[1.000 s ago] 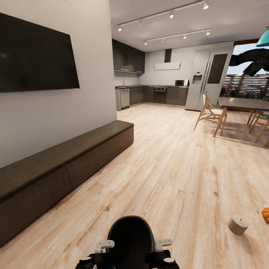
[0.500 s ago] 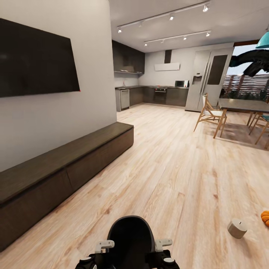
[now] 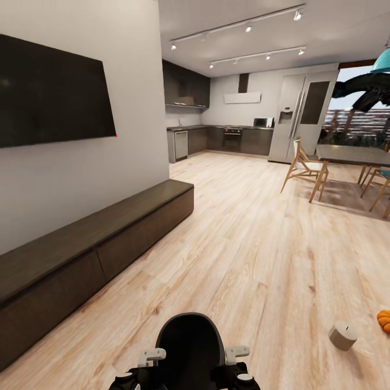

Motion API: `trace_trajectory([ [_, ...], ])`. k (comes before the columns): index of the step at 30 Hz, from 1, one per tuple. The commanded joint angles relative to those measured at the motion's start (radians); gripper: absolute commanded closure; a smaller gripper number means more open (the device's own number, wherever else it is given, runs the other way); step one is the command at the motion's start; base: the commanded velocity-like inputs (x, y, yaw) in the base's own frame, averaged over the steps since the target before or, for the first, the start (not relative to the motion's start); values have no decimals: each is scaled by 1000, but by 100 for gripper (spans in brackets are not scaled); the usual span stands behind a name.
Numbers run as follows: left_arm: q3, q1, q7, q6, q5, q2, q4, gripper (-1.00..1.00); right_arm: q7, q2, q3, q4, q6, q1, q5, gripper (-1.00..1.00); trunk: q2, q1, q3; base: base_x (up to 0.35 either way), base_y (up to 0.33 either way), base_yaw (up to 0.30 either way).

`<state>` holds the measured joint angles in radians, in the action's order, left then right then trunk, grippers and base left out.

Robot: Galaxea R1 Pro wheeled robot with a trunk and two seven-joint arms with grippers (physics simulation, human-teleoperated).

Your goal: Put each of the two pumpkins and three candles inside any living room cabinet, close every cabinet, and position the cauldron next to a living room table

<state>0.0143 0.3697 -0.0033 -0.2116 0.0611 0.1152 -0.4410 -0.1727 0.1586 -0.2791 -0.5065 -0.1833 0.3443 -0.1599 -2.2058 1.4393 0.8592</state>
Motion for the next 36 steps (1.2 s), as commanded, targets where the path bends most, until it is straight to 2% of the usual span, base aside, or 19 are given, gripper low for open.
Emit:
trace_trajectory([
  [1, 2, 0, -1, -6, 9, 0, -1, 100, -7, -1, -11, -22, -4, 1, -14, 100, 7, -4, -2, 0, 0, 0],
  [36, 1, 0, -1, -5, 9, 0, -1, 100, -7, -1, -11, -21, -4, 1, -15, 100, 7, -4, -2, 0, 0, 0],
])
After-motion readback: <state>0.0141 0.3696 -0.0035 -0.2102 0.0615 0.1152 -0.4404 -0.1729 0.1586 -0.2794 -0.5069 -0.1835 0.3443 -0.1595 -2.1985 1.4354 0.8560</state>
